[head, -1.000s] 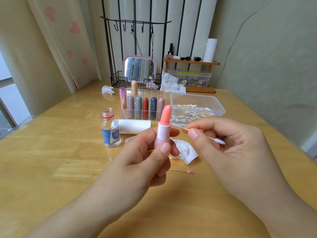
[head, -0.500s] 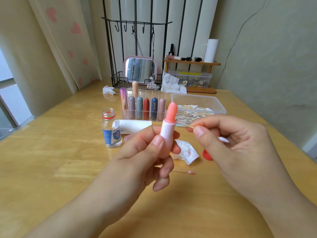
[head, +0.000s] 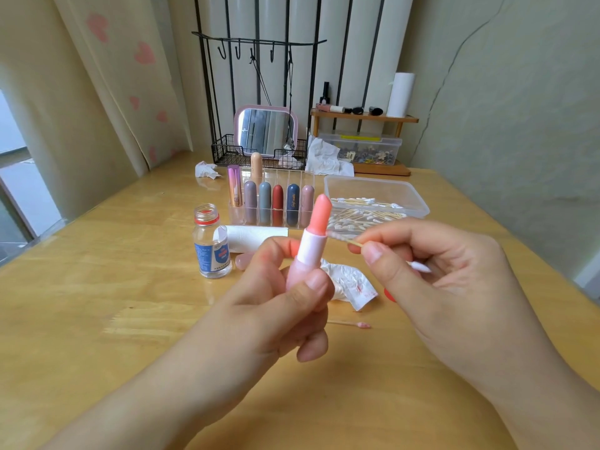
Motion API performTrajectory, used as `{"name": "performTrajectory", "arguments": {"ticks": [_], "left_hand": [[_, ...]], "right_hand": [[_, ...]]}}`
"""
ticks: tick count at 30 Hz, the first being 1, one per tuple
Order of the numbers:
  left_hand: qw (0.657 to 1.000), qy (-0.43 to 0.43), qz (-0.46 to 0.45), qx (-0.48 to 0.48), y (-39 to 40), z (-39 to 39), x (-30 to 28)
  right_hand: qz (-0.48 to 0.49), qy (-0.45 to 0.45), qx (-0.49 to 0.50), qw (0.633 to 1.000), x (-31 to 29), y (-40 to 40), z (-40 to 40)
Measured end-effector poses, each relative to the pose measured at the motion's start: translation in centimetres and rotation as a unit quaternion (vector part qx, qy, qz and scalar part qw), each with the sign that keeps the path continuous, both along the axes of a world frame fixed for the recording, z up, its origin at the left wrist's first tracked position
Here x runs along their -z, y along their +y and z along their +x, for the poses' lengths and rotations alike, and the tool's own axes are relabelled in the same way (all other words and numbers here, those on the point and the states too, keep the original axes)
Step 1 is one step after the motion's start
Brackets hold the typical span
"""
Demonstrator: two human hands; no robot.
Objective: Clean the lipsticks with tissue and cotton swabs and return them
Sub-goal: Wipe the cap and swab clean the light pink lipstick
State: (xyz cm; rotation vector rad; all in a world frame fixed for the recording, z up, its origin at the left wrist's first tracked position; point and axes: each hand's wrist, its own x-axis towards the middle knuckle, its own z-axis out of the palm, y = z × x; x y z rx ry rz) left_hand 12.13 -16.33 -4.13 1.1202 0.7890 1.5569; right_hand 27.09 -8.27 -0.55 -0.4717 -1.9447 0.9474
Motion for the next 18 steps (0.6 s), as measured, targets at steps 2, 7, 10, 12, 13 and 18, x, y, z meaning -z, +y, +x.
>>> {"name": "performTrajectory", "arguments": {"ticks": [2,7,10,12,13,18], "left_hand": [[1.000,-0.010,0.006,0.010,0.08,-0.01,0.08],[1.000,-0.011,0.021,0.014,0.17,0.02,0.05],[1.000,-0.019,0.018,0.009,0.25,0.06,0.05],[1.000,-0.020,0.012,-0.002,0.28,0.18,-0.01],[1.000,-0.023,0.006,-0.006,0.24,0.23,-0.02],[0.997,-0.070,-0.001,0.027,0.49,-0.06,0.03]], "right_hand": [[-0.006,-0.002,-0.001,1.000,-0.07,-0.01,0.02],[-0.042,-0.004,0.005,0.999,-0.25,0.23,0.11],[-0.037,-0.002,0.005,0.999,-0.27,0.36,0.13],[-0.036,-0.003,0.010,0.999,-0.16,0.51,0.16],[-0.034,-0.005,0.013,0.999,-0.07,0.57,0.18],[-0.038,-0.006,0.012,0.999,0.01,0.59,0.18]]}}
